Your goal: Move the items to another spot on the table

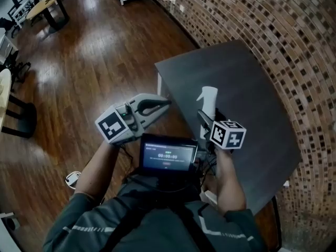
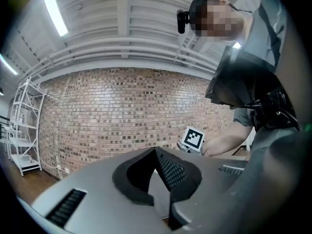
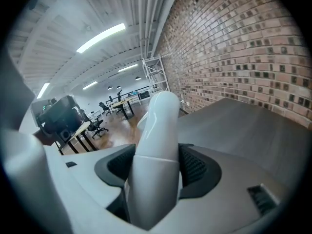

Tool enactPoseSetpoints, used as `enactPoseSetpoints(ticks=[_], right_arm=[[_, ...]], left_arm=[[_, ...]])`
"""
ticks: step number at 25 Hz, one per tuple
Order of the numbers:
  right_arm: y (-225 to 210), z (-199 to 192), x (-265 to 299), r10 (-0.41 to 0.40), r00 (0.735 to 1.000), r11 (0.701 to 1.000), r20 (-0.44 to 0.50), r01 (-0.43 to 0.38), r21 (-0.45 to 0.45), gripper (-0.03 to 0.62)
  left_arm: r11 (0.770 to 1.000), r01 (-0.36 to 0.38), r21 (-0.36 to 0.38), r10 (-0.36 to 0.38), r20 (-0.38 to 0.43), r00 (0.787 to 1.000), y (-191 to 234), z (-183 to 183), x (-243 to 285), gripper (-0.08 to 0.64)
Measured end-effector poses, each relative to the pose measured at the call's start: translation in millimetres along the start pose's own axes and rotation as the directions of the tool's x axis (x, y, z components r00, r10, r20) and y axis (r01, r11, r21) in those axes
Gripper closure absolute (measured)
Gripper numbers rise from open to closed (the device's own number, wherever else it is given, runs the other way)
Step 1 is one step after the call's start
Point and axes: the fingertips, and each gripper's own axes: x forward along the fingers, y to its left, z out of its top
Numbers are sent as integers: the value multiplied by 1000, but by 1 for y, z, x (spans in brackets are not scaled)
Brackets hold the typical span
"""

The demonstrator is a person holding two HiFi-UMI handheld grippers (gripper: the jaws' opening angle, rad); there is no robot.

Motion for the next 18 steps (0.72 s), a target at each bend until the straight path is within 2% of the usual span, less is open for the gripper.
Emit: enactPoseSetpoints(ticks=[4, 8, 18], right_arm=[[39, 16, 35, 33, 999, 999, -25, -34, -40, 310], [60, 28, 68, 60, 997, 996, -52, -63, -69, 310], [96, 89, 180, 162, 985, 978, -66, -169, -122, 310]], left_arm=[[998, -55, -13, 55, 6, 998, 30, 1, -35, 565], [996, -87, -19, 87, 18, 996, 59, -3, -54, 565], [988, -153, -10, 153, -45, 987, 164, -22, -76, 565]])
